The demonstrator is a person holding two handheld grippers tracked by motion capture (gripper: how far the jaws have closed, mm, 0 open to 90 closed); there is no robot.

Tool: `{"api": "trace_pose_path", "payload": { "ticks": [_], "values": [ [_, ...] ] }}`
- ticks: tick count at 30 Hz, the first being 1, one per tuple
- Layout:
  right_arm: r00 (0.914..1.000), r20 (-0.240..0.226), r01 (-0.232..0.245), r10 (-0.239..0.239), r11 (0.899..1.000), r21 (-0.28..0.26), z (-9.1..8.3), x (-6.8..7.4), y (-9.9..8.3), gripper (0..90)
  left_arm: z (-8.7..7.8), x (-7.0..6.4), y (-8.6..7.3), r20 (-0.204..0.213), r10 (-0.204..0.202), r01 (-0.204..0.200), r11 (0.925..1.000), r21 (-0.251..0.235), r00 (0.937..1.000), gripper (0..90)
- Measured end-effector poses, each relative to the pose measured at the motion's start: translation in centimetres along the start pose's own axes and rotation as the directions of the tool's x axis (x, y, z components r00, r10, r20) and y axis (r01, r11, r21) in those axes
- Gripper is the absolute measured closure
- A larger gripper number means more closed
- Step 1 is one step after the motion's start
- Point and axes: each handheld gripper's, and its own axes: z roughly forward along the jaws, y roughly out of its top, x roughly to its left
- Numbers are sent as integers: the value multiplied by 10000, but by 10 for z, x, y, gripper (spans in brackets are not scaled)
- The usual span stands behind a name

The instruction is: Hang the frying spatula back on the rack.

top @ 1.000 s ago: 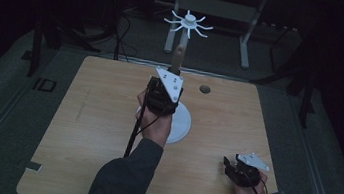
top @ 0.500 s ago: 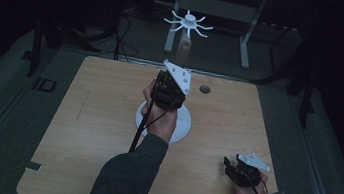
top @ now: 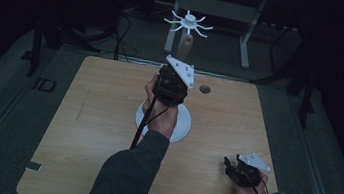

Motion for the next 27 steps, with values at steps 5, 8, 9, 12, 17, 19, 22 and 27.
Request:
{"api": "trace_pose_path", "payload": {
  "ticks": [5,8,9,12,17,19,22,27],
  "values": [
    [10000,-6,3,-3,10000,-3,0,0,0,485,3,0,2,-33,57,-57,9999,90,10000,747],
    [10000,-11,7,-7,10000,-4,0,0,0,484,5,0,2,-16,131,-131,9997,209,9999,747],
    [10000,-10,10,-10,10000,-2,0,0,0,484,6,0,2,-23,114,-113,9996,250,9999,747],
    [10000,-14,5,-5,10000,-13,0,0,0,484,9,1,2,-25,136,-135,9994,331,9999,746],
    [10000,-11,-31,31,10000,-10,-1,-1,0,484,12,2,1,10,117,-117,9989,448,9999,746],
    [10000,4,-37,37,10000,-5,-1,-1,-1,484,13,2,1,17,95,-96,9987,491,10000,746],
    [10000,10,-38,38,10000,-15,-1,-1,-1,484,14,2,0,69,143,-147,9984,544,9999,746],
    [10000,15,-19,19,10000,-29,-1,-1,-1,484,14,3,-1,166,83,-92,9984,552,9998,745]
  ]
}}
